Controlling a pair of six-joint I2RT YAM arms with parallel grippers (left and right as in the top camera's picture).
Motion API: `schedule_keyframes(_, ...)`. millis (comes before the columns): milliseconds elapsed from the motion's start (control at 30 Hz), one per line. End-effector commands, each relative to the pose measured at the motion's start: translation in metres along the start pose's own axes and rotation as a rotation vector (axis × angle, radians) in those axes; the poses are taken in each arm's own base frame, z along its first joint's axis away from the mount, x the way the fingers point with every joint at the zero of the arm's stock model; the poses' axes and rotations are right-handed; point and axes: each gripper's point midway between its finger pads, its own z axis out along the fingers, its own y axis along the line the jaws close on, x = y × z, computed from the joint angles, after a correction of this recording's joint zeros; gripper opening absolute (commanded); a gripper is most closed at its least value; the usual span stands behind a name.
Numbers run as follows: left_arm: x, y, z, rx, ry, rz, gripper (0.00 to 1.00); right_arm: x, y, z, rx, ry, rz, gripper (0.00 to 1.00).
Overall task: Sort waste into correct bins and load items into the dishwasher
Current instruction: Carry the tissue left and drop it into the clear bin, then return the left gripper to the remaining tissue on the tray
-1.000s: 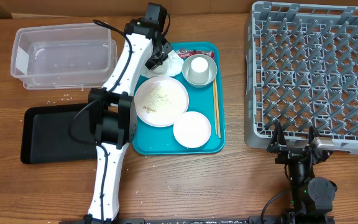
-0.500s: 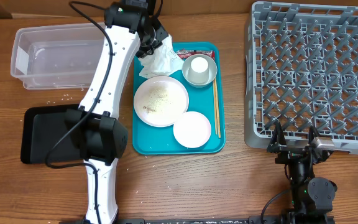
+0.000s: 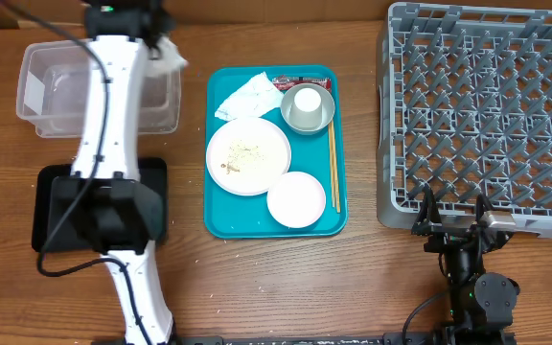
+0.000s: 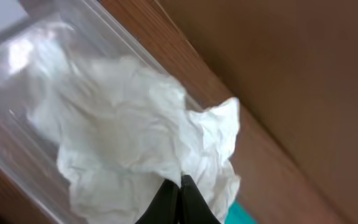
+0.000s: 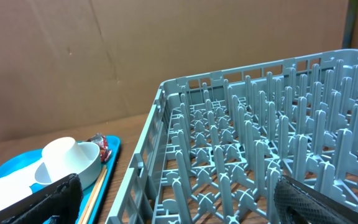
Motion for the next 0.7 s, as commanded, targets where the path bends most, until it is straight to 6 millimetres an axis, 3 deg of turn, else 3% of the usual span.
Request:
schedule_keyframes(0,-0.038,0.029,0.009,-0.050,-0.078,-0.106,0.04,0.002,-0.002,0.000,0.007,-0.004,-0.007,1.00)
schedule_keyframes(33,-0.040,0.035,0.018,-0.059,-0.072,-0.123,0.04,0.002,-0.002,0.000,0.007,-0.004,-0.007,1.00)
schedule_keyframes(200,-0.051,0.060,0.044,-0.104,-0.068,-0.180,0.28,0.002,-0.002,0.000,0.007,-0.004,-0.007,1.00)
schedule_keyframes(300,-0.051,0.064,0.049,-0.095,-0.044,-0.189,0.71,0.002,-0.002,0.000,0.007,-0.004,-0.007,1.00)
schedule_keyframes(333,-0.049,0.063,0.050,-0.080,-0.027,-0.177,0.77,0.002,-0.002,0.000,0.007,-0.004,-0.007,1.00)
schedule_keyframes(467,-0.036,0.048,0.049,0.009,0.066,-0.139,0.86,0.002,-0.002,0.000,0.007,-0.004,-0.007,1.00)
schedule_keyframes(567,-0.020,0.033,0.045,0.093,0.165,-0.126,0.84,0.002,-0.002,0.000,0.007,-0.004,-0.007,1.00)
schedule_keyframes(667,0.004,0.005,0.034,0.263,0.309,-0.050,0.81,0.002,-0.002,0.000,0.007,-0.004,-0.007,1.00)
